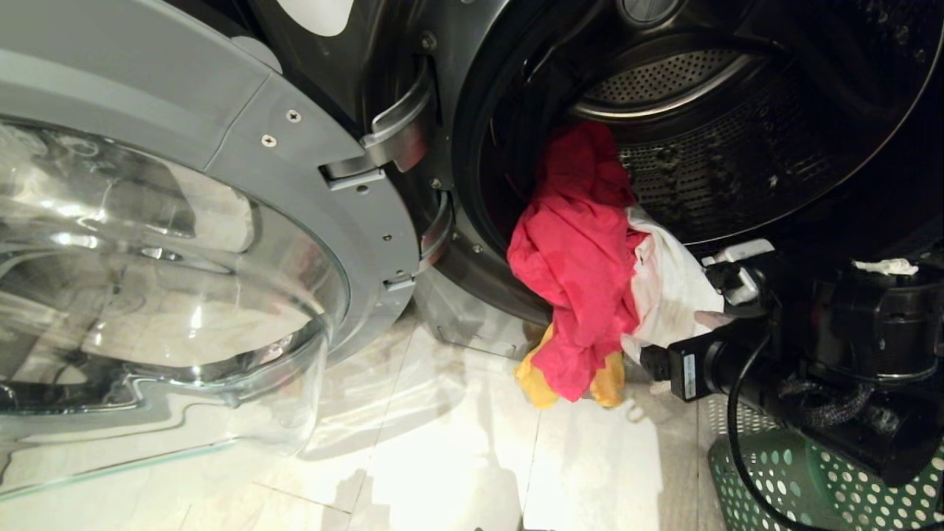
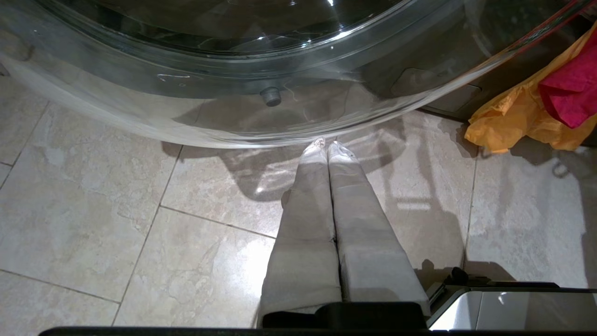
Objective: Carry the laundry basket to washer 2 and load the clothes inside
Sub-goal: Place the clothes into the washing machine
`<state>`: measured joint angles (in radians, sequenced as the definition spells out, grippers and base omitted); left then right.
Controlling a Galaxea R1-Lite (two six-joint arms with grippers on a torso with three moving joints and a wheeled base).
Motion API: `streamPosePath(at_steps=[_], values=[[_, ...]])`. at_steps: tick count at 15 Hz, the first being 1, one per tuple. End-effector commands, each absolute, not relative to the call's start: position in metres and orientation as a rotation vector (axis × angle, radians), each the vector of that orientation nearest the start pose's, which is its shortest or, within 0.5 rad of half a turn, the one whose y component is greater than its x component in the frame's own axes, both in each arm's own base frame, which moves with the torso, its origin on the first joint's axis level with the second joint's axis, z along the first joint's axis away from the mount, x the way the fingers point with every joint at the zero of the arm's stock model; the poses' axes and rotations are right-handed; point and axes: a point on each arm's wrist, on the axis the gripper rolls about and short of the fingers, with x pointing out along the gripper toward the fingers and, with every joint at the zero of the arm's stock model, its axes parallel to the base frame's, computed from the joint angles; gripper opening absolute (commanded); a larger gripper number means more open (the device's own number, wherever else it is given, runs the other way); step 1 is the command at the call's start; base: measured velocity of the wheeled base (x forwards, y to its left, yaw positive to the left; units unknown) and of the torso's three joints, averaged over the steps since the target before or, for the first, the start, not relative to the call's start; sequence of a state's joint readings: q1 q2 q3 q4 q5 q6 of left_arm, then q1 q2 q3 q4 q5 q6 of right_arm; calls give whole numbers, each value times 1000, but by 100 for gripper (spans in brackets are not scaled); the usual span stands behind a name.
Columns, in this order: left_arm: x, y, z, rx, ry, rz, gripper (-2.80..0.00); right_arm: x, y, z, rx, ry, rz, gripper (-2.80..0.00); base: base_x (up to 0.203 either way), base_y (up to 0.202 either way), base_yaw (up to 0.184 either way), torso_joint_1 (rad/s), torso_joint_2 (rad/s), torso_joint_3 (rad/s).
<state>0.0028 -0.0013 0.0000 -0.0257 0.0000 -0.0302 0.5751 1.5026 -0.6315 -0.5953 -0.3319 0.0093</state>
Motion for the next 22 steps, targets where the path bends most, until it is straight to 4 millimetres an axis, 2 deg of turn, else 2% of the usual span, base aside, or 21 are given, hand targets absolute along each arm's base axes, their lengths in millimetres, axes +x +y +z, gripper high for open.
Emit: streamPosePath(at_steps=[1,6,9,14,17,22], values=[[-22,0,76,-31,-18,3,-280,210,128,170,-133,305,228,0,0,0,0,0,0,0],[-22,0,76,-31,-18,3,-280,224,137,114,-90,510,183,0,0,0,0,0,0,0],[-22,0,76,-31,-18,3,-280,238,148,83,-78,576,169,0,0,0,0,0,0,0],[-22,0,76,-31,-18,3,-280,253,171,44,-29,520,200,0,0,0,0,0,0,0],[-22,0,76,-31,-18,3,-280,261,176,22,-21,468,142,0,0,0,0,0,0,0],[-22,0,76,-31,-18,3,-280,269,181,5,-75,333,105,0,0,0,0,0,0,0]])
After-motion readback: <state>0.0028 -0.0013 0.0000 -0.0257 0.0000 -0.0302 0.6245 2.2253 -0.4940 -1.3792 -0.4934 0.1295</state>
